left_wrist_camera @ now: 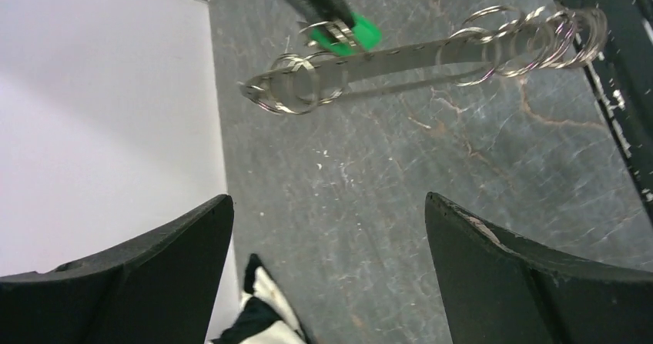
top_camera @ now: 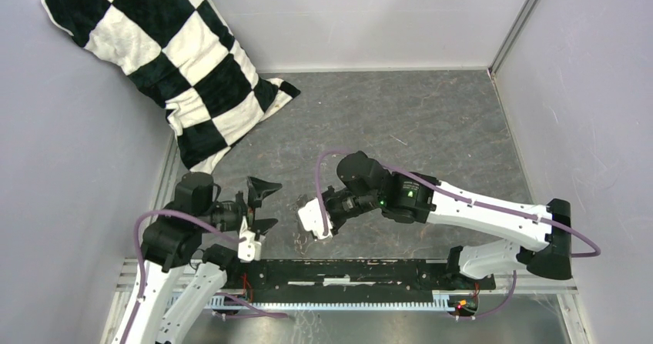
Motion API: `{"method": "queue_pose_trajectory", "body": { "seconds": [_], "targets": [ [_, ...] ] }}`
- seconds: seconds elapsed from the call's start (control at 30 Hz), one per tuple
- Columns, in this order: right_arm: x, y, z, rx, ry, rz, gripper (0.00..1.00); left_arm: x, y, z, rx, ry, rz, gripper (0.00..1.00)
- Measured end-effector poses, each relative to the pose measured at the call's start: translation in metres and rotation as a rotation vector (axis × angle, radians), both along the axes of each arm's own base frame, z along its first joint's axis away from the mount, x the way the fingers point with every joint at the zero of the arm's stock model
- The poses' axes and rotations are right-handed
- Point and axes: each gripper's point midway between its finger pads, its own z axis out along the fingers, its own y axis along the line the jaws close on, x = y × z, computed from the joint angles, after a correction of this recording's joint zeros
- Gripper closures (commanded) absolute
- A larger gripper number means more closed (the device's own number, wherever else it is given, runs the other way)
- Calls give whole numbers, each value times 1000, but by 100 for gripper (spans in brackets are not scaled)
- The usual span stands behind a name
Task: Put the keys on the keyring
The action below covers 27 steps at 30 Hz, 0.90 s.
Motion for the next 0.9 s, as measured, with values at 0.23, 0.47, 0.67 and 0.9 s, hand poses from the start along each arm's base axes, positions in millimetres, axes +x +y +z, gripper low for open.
{"method": "queue_pose_trajectory", "body": {
  "seconds": [0.23,0.47,0.67,0.9],
  "targets": [
    [-5,-10,3,-2,-1,45,100,-1,-6,16,-55,171,30,4],
    [-10,-14,7,-15,7,66,100,-10,-14,46,-169,281,40,17],
    [-7,-9,12,-49,11,65,99,-21,-23,66,-250,393,3,33],
    [-2,-14,1,-177,-24,81,99,-10,-29,74,-255,491,27,40]
  ]
}}
